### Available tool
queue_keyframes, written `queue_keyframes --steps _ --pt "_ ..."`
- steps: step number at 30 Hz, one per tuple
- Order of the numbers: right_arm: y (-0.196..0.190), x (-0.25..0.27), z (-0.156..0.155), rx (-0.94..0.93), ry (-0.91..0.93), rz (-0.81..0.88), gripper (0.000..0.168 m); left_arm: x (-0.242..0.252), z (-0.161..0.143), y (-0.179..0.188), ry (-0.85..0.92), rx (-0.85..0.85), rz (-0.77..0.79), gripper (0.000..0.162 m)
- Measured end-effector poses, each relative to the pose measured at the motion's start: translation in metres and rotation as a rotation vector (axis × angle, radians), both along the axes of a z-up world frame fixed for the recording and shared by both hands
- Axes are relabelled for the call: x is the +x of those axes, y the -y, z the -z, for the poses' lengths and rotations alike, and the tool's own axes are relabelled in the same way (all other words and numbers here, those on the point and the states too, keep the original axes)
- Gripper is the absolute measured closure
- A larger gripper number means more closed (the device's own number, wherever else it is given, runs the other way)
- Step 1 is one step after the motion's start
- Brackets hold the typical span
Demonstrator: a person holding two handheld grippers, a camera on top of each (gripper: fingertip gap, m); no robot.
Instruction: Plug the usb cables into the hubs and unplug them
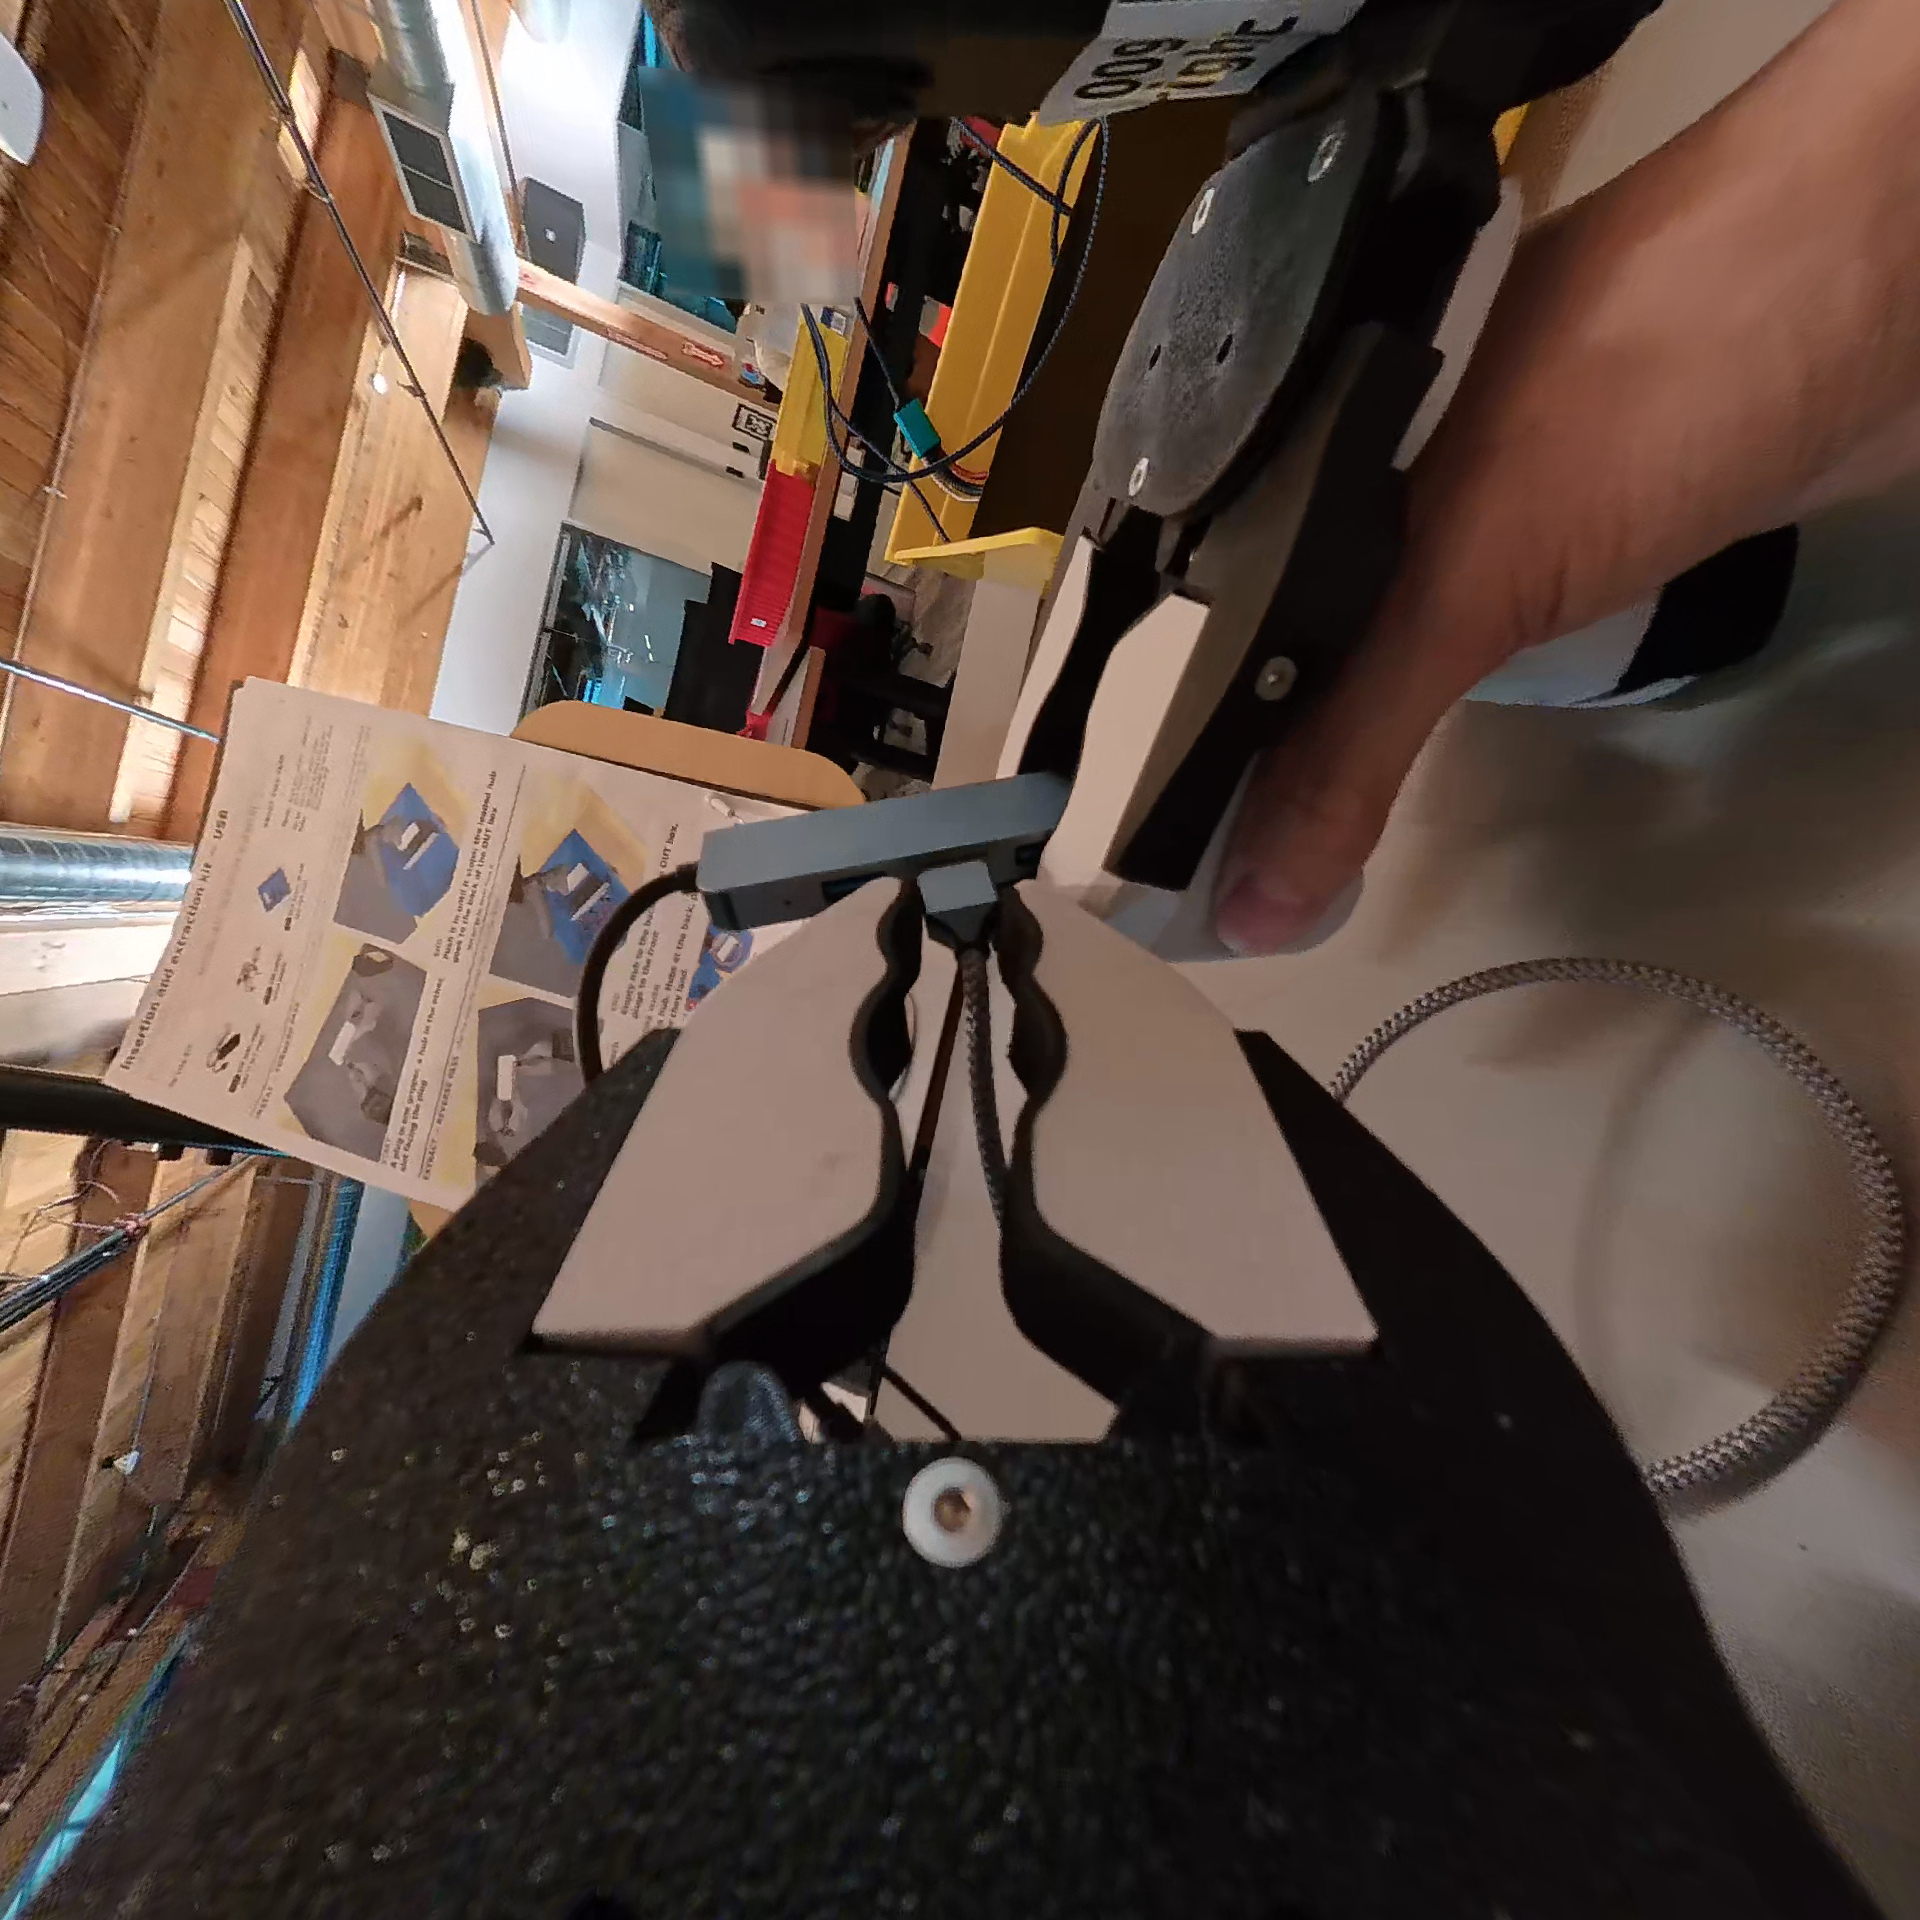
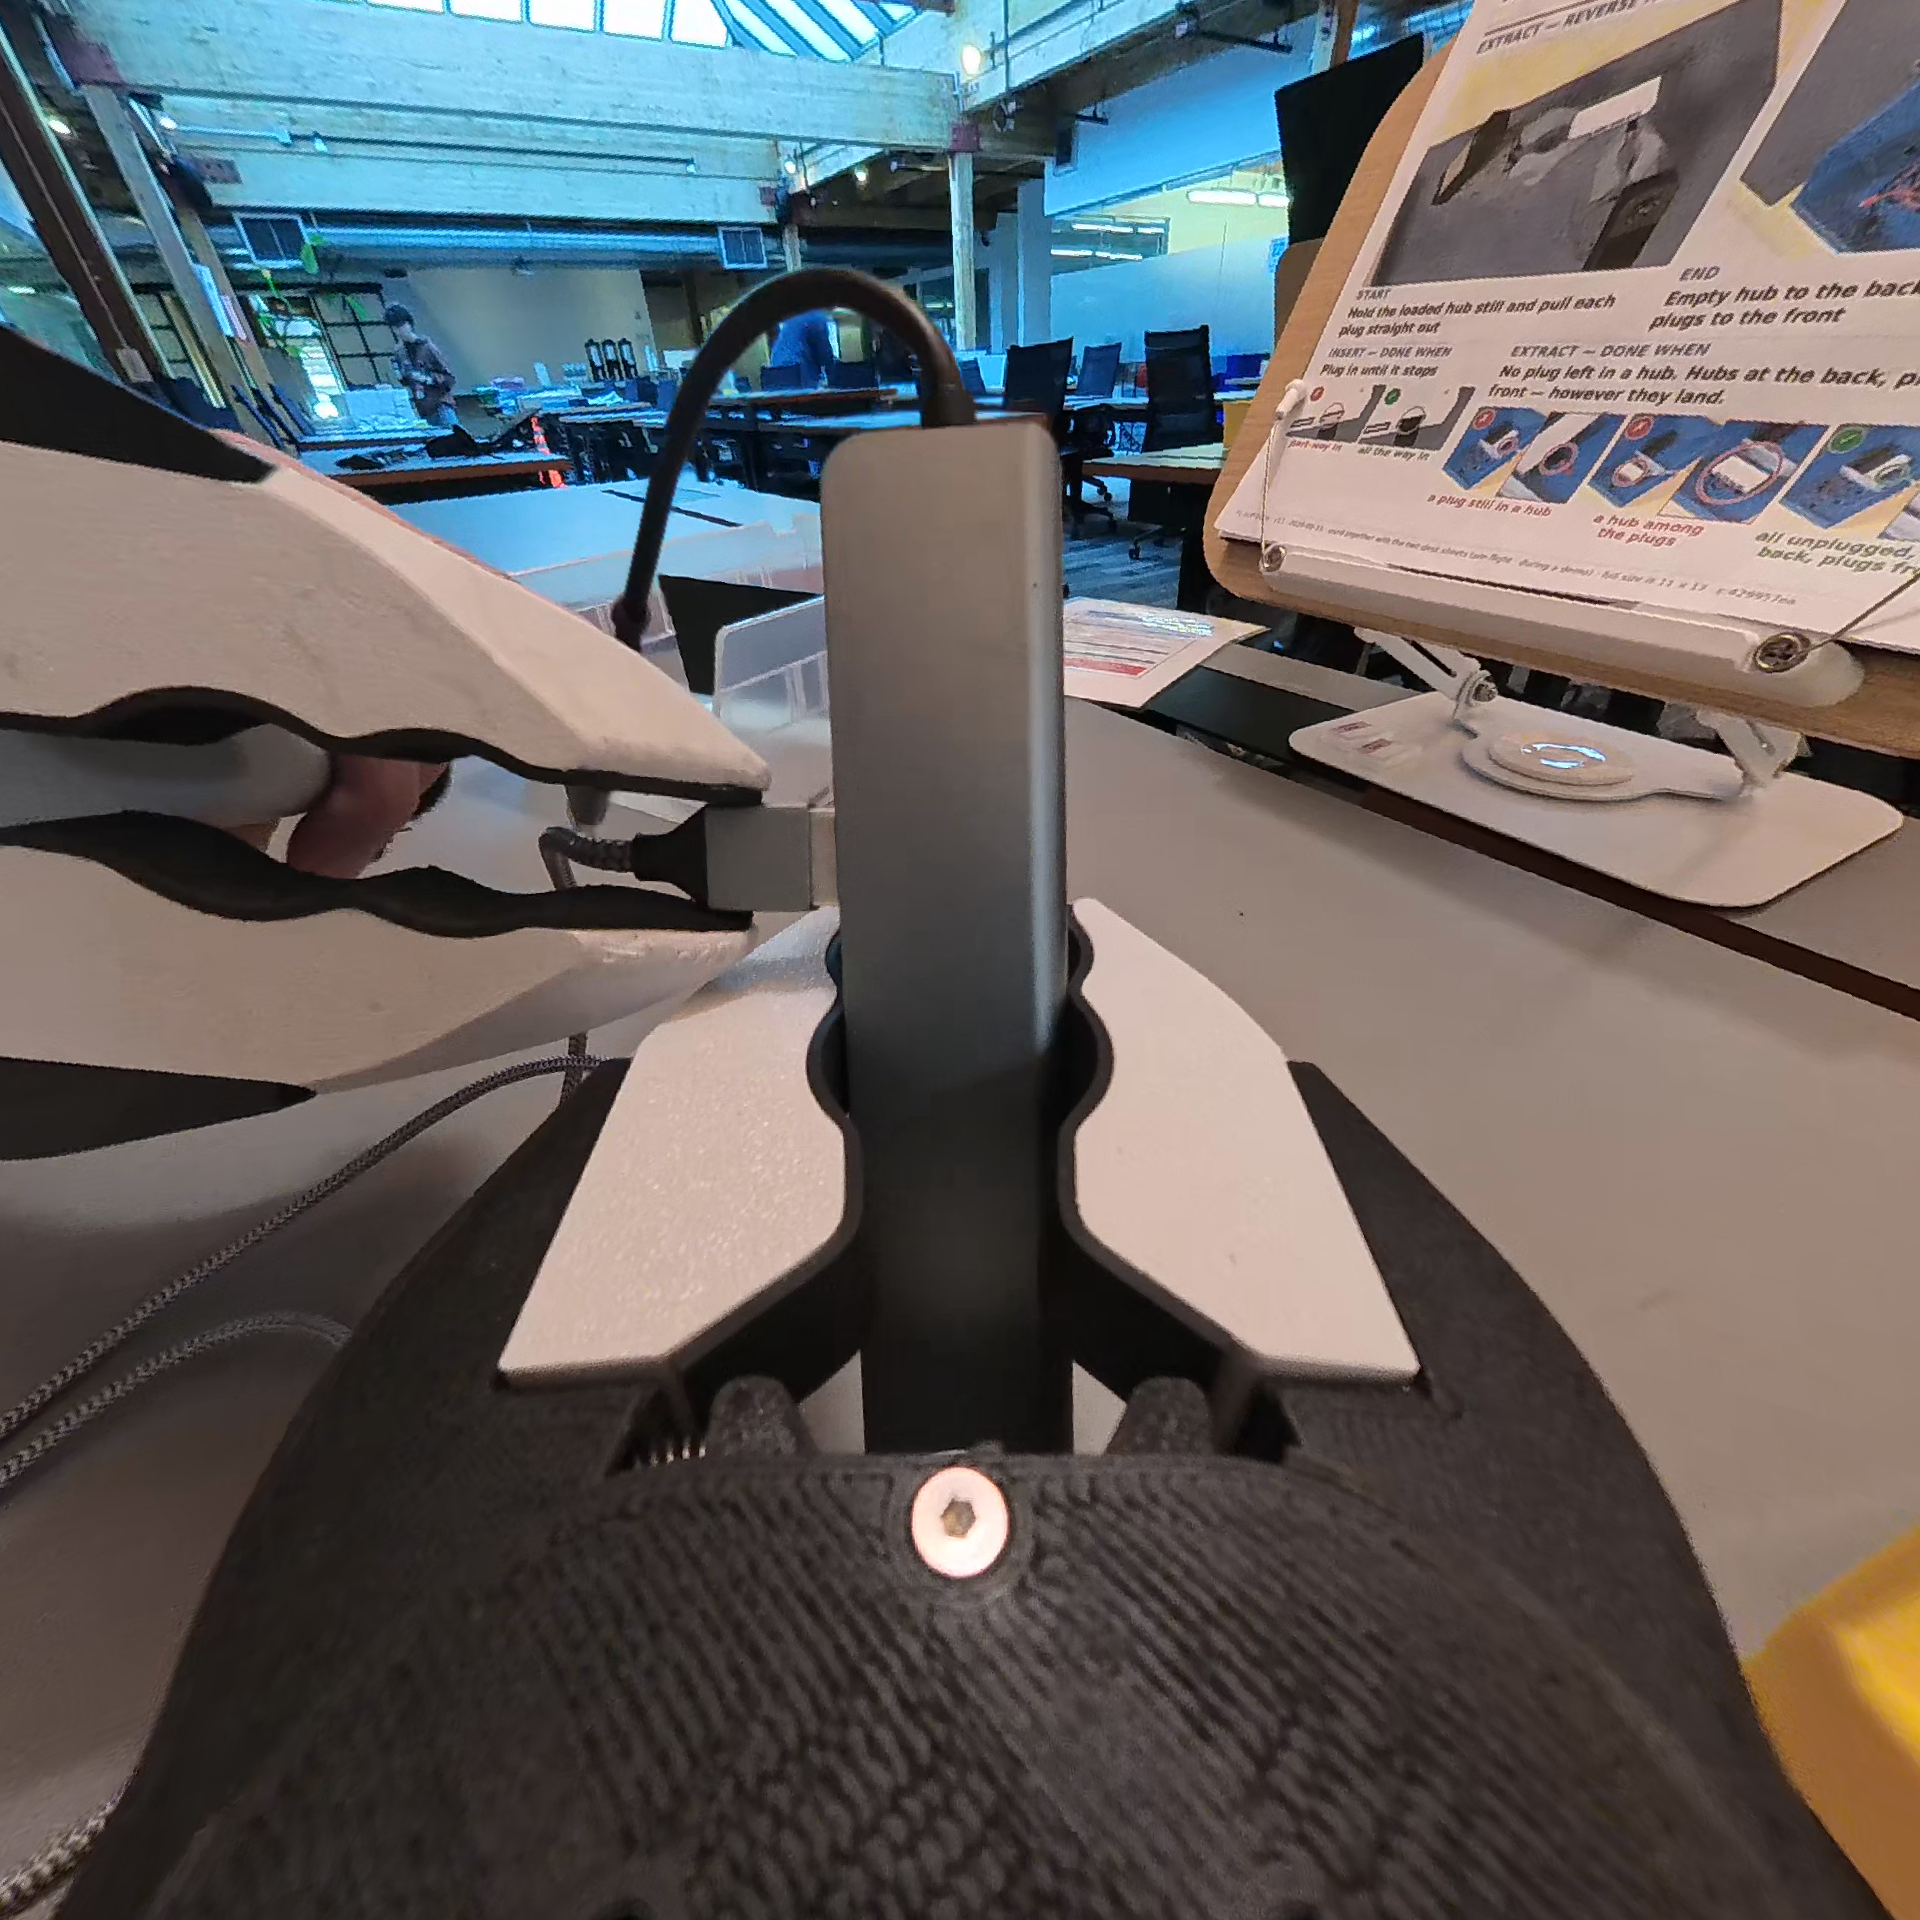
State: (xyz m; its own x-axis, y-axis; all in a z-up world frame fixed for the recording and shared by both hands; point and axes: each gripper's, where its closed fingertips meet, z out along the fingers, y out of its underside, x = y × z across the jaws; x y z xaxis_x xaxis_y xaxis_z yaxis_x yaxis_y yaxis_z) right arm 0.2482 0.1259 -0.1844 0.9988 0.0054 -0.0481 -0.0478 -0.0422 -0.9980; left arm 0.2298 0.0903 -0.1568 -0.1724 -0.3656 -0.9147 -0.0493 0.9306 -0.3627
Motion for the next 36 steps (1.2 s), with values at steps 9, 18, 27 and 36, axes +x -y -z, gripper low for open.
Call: queue_keyframes --steps 9,18,27,36 --pt "0.0008 0.0018 -0.0014 0.012 -0.025 -0.004 0.133 -0.0009 -0.0008 -0.0002 -0.008 -0.03 0.004 0.15" --pt "0.0005 0.0012 -0.0012 0.01 -0.022 -0.007 0.133 -0.0018 -0.0009 -0.0008 -0.026 -0.058 -0.007 0.15" --pt "0.0004 0.002 -0.0009 0.008 -0.027 -0.005 0.133 -0.0017 -0.0004 -0.0006 -0.027 -0.065 -0.019 0.151" --pt "-0.0004 0.0022 0.0001 0.0 -0.019 0.003 0.134 -0.0026 0.0004 -0.0018 -0.03 -0.047 -0.048 0.151"
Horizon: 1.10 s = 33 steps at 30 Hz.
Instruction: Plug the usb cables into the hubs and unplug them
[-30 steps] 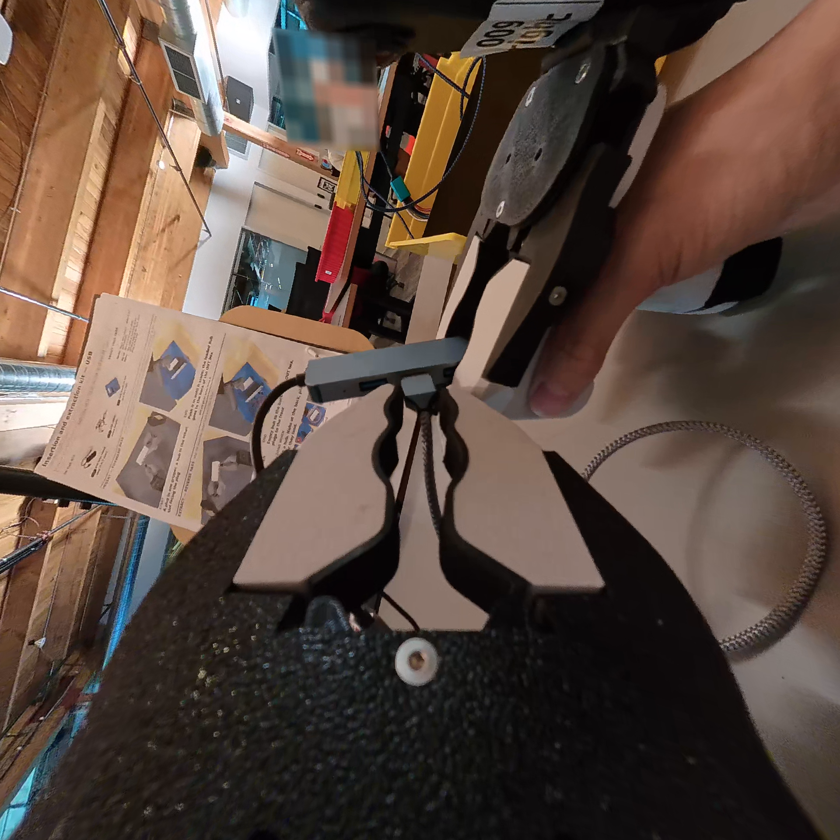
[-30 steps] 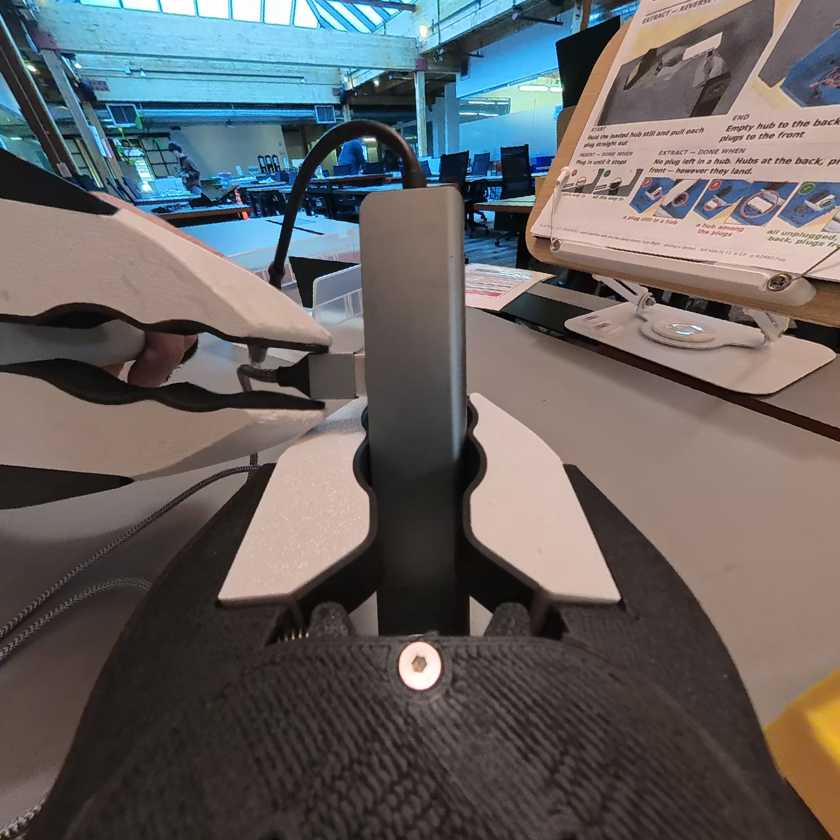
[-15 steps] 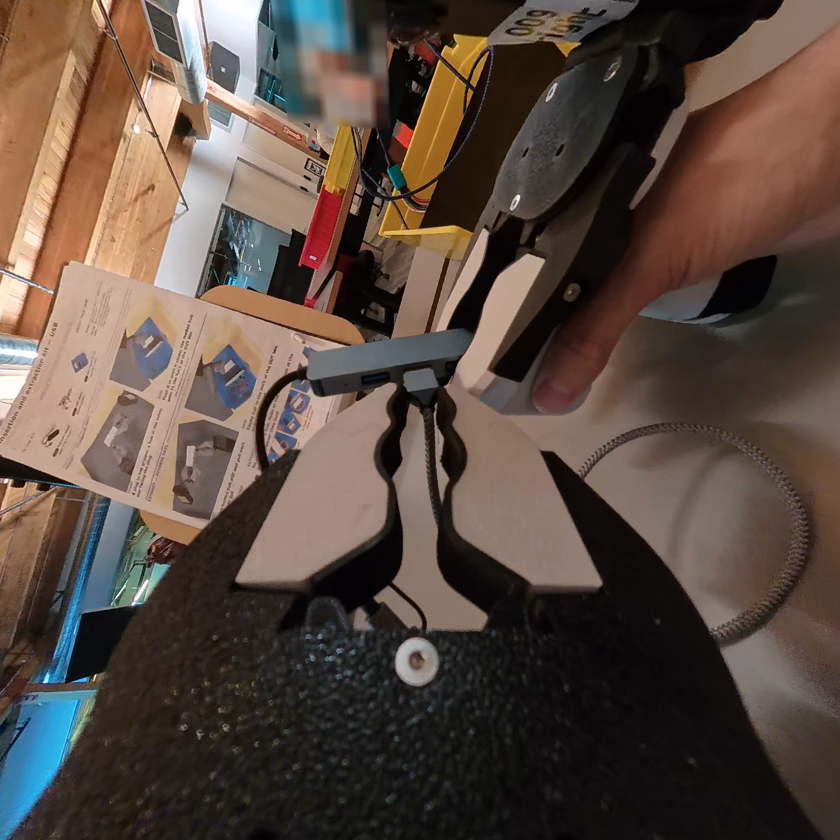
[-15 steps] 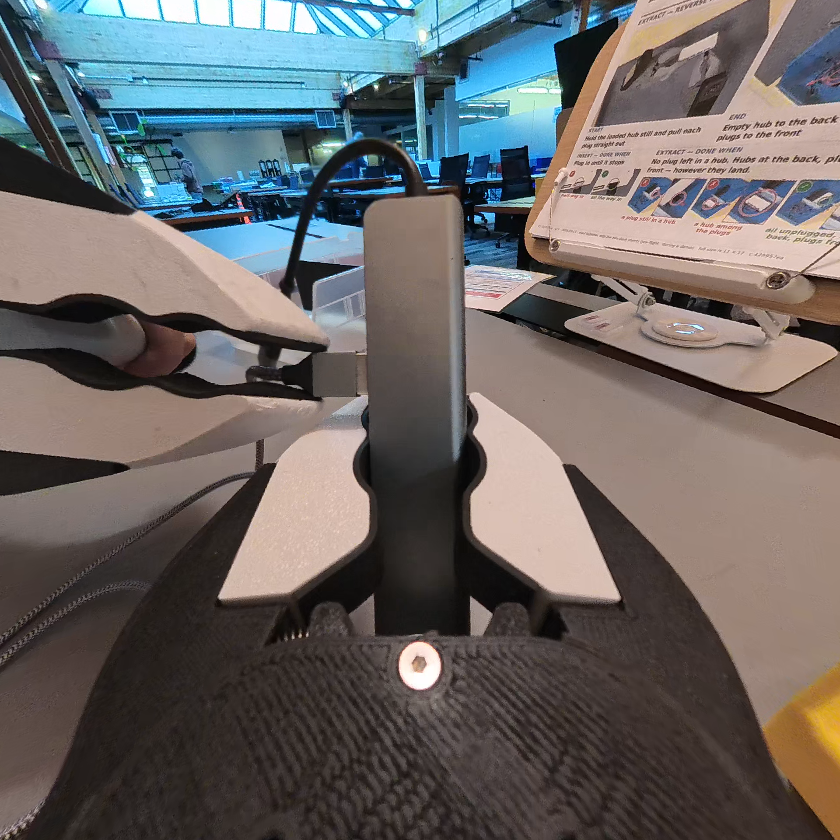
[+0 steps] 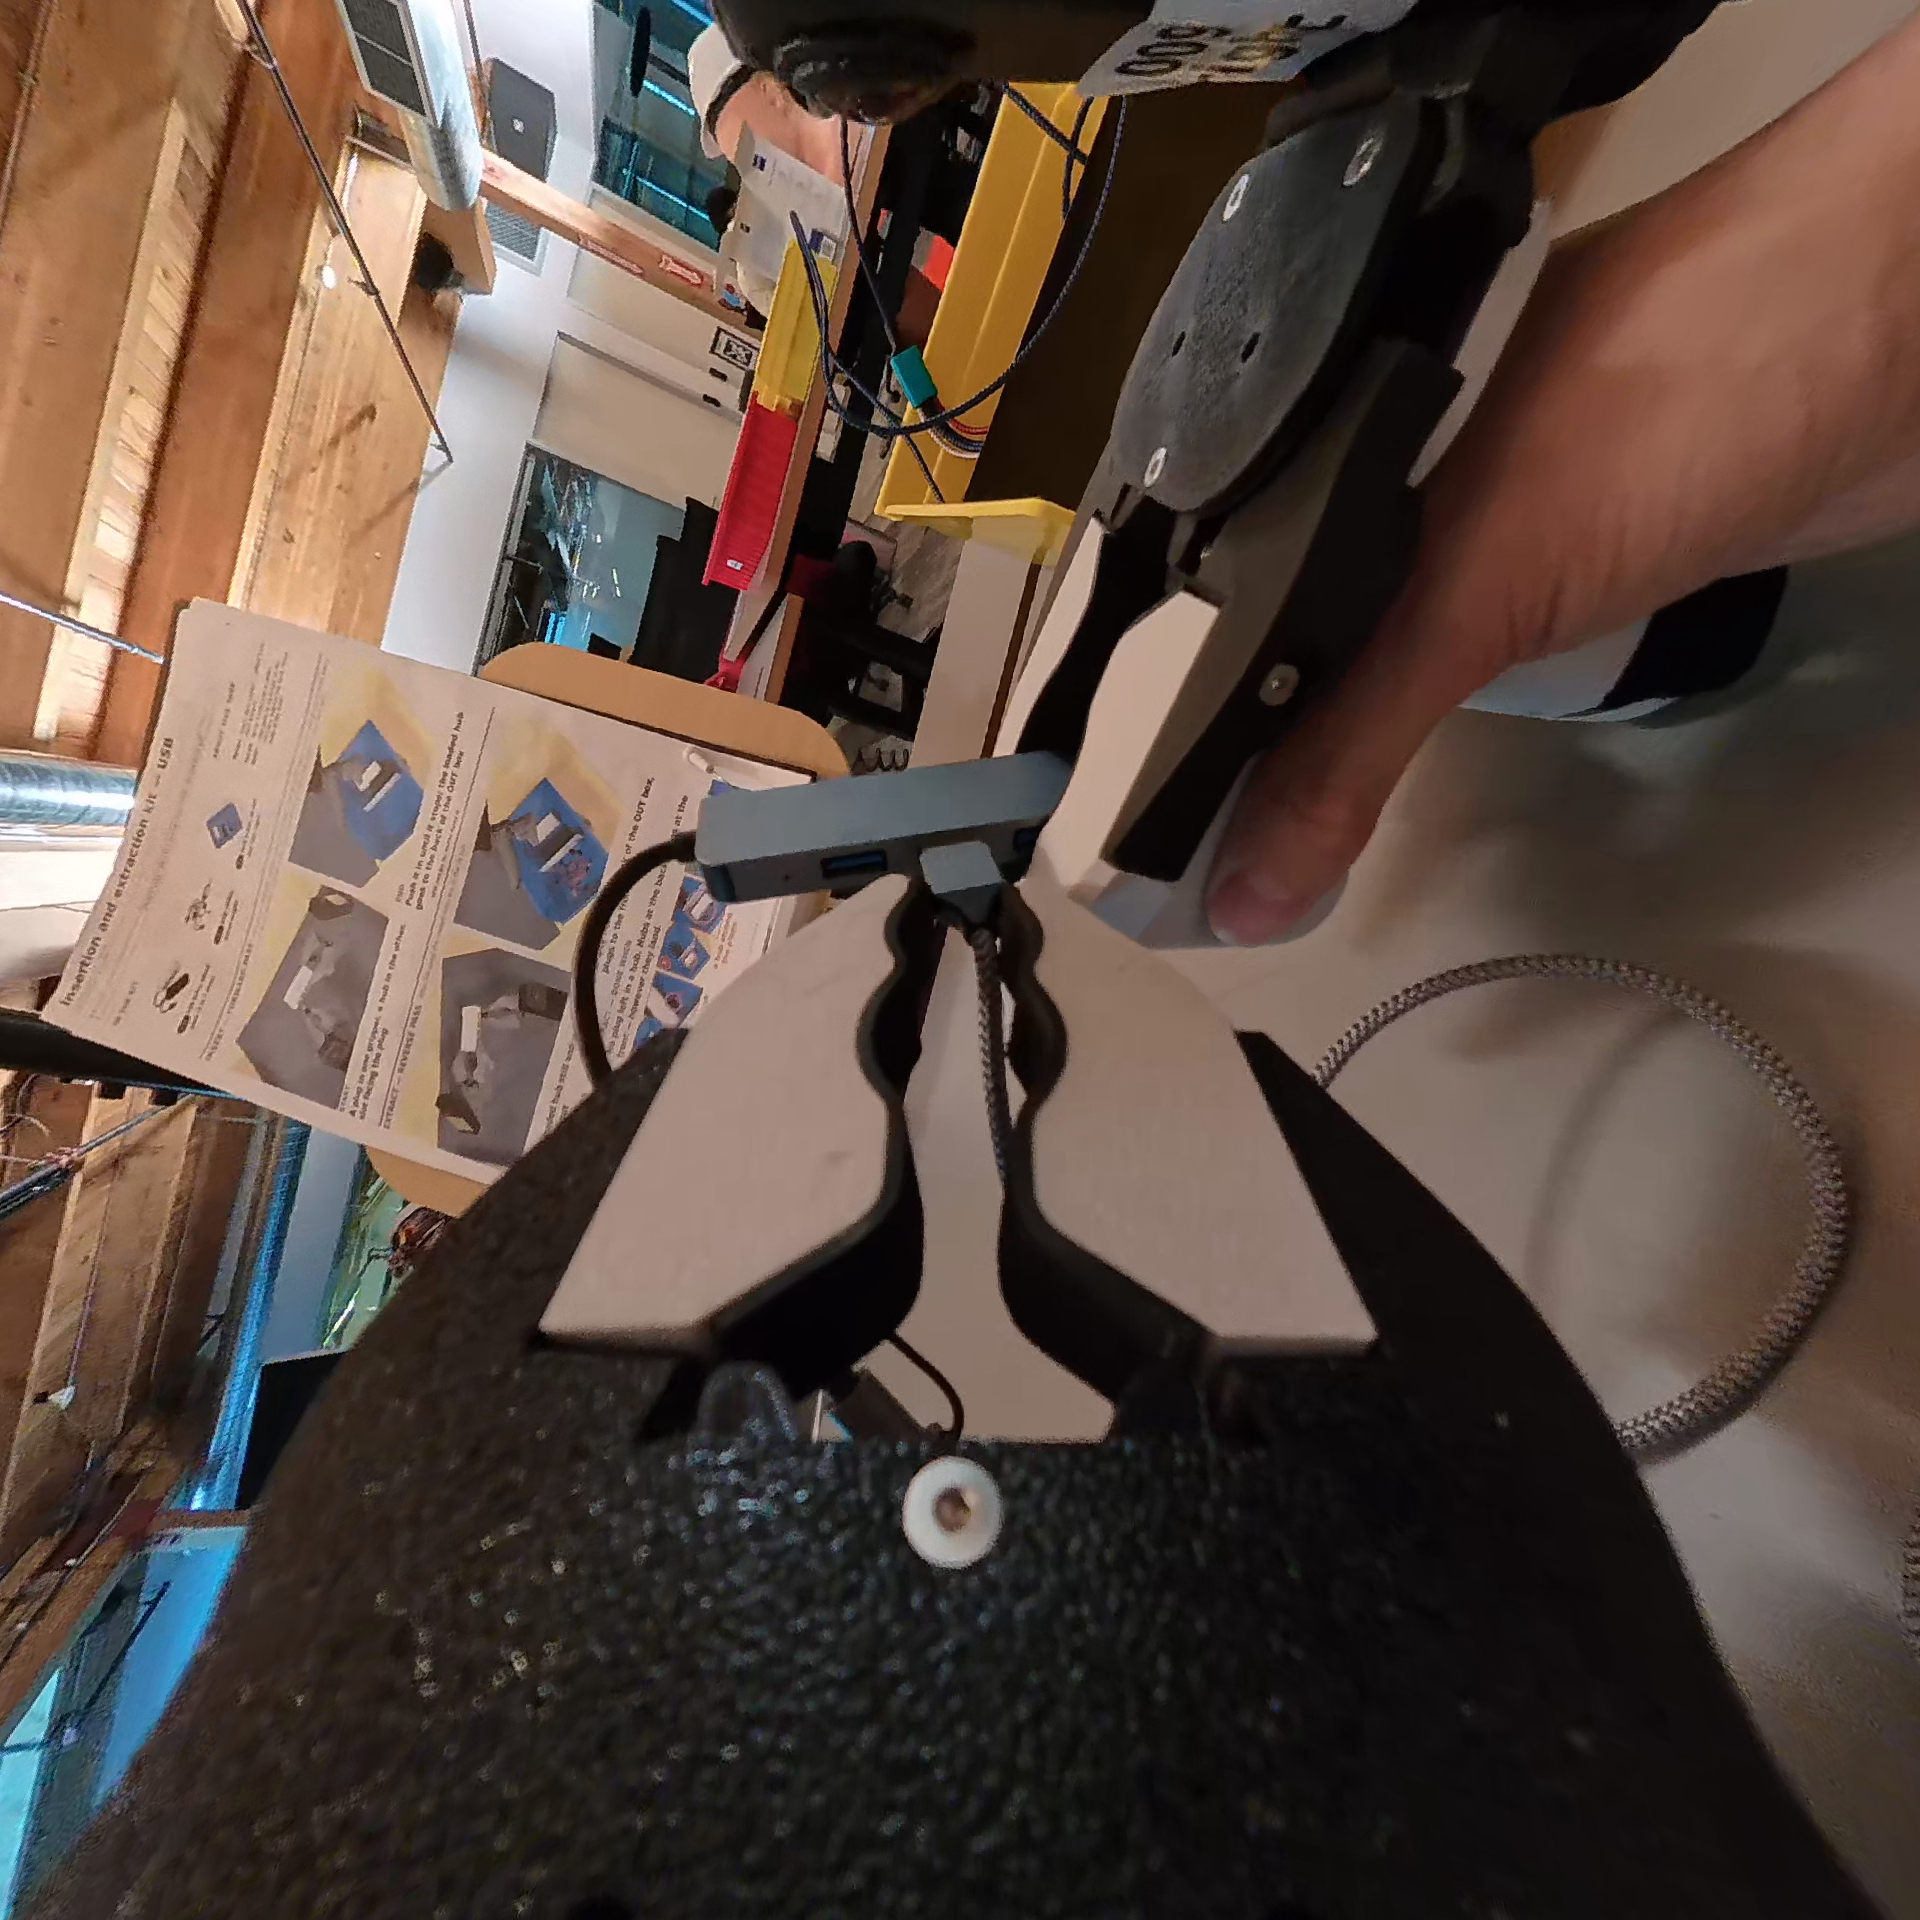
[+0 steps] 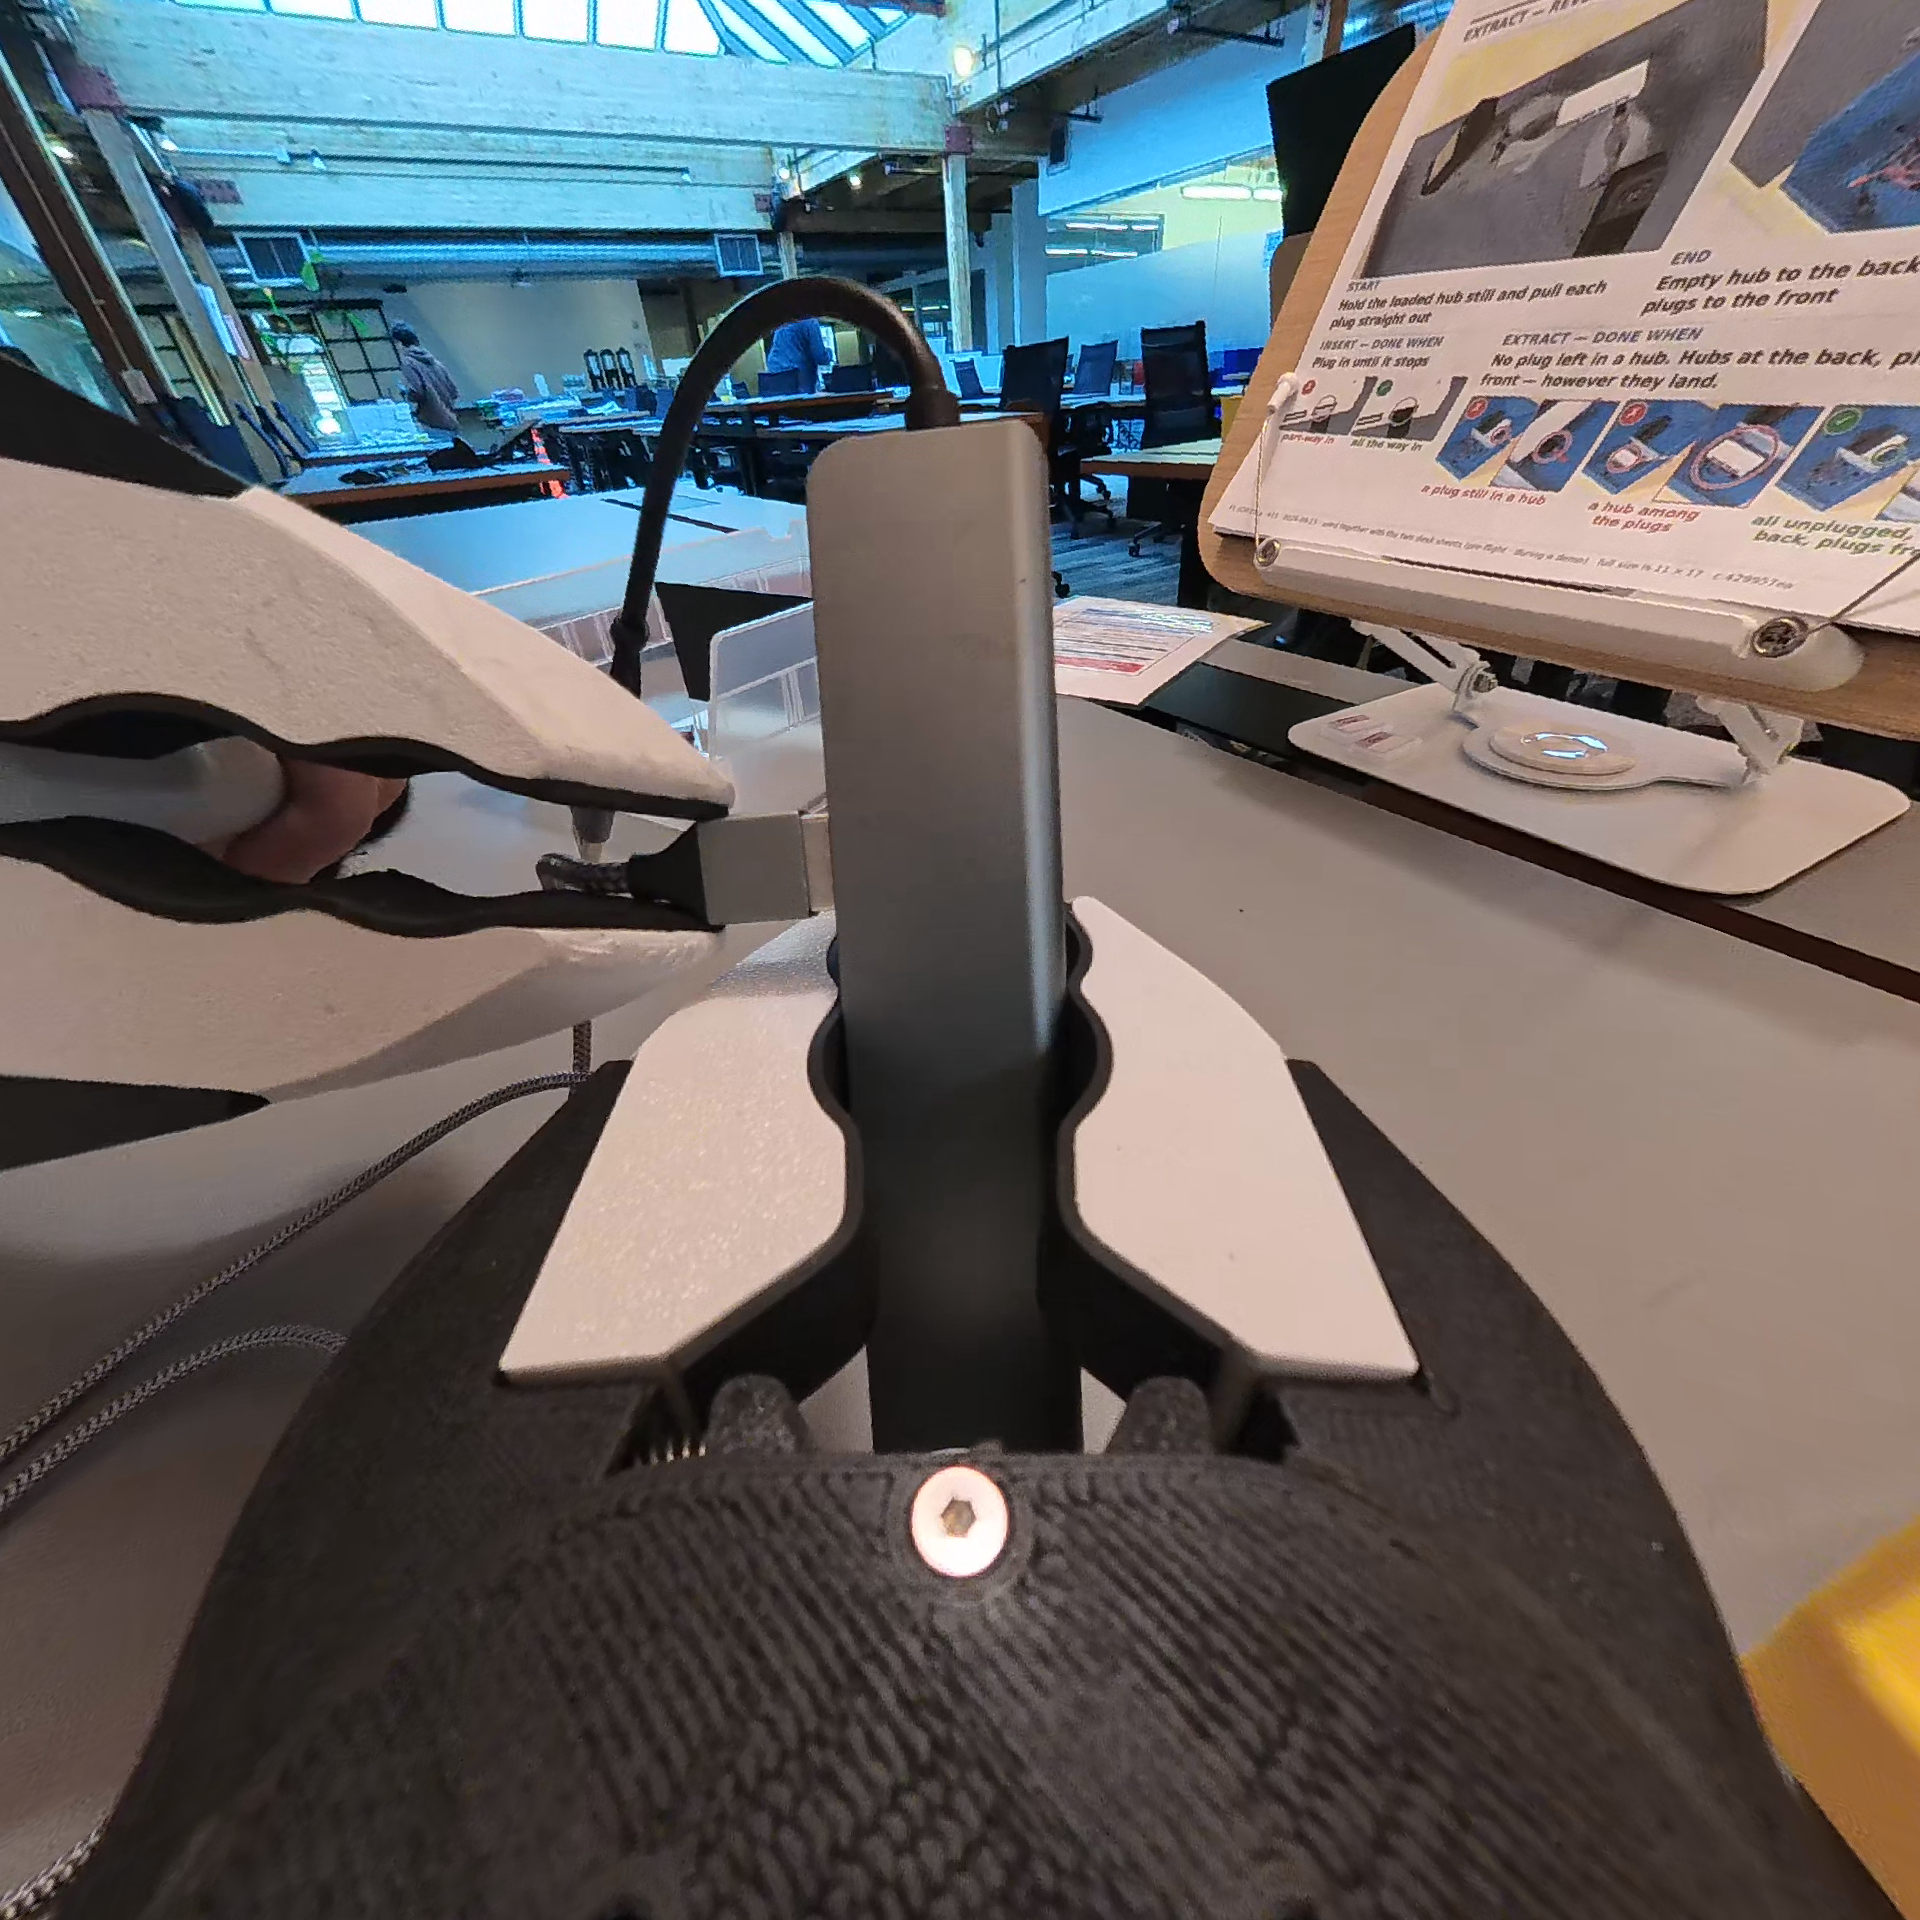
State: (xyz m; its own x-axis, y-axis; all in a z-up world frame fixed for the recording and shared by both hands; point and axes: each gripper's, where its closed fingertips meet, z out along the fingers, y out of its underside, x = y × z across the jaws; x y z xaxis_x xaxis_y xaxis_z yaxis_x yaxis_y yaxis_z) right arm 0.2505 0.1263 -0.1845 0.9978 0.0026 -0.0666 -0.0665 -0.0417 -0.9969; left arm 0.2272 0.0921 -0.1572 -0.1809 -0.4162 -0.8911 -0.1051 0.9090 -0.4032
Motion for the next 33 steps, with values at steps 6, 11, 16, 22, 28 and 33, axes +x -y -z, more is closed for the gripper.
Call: queue_keyframes --steps 6,11,16,22,28,33 --pt "-0.001 -0.001 0.001 -0.006 0.007 -0.001 0.134 -0.001 0.001 -0.001 0.003 0.008 -0.025 0.151" --pt "-0.001 -0.001 0.001 -0.009 0.011 -0.002 0.134 -0.002 0.0 -0.001 0.008 0.035 -0.042 0.151" --pt "-0.001 -0.001 0.002 -0.014 0.013 0.002 0.134 -0.002 0.001 -0.001 0.009 0.053 -0.061 0.151" --pt "-0.002 -0.002 0.002 -0.018 0.017 -0.004 0.134 -0.004 0.001 -0.002 0.007 0.06 -0.072 0.151" --pt "0.002 0.014 -0.001 0.011 -0.083 0.045 0.134 -0.01 0.003 0.006 0.003 0.06 -0.049 0.152" --pt "0.002 0.009 0.002 -0.018 -0.045 0.027 0.134 -0.014 -0.007 0.008 0.025 0.043 -0.05 0.151"
